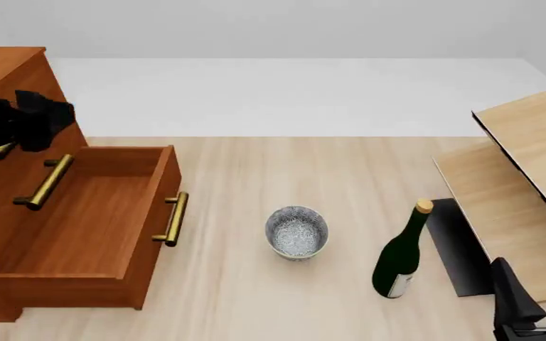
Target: Put the wine bottle in the bottom drawer of the cabinet.
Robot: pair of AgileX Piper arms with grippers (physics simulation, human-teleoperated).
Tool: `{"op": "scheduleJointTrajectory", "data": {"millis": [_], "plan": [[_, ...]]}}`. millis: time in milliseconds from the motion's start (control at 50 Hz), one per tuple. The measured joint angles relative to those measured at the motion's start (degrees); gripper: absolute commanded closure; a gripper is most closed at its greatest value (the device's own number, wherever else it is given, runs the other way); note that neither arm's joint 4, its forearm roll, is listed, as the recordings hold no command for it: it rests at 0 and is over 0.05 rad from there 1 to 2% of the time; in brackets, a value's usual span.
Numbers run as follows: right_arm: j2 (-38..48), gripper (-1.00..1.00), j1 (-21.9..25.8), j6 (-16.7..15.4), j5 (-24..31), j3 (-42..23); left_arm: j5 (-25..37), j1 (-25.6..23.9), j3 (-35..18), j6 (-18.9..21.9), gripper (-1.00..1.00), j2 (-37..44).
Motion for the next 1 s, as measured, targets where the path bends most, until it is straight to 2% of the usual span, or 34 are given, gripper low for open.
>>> {"op": "scheduleJointTrajectory", "data": {"millis": [180, 400, 1000], "plan": [[0.0, -1.00, 0.0, -0.2, 0.1, 0.0, 1.3, -1.8, -0.8, -0.5, -1.00, 4.1], [0.0, -1.00, 0.0, -0.4, 0.1, 0.1, 0.0, -3.5, 1.3, -1.1, -1.00, 8.2], [0.0, -1.00, 0.1, -0.8, 0.3, 0.2, -9.2, -4.6, 11.7, -3.7, -1.00, 12.4]]}}
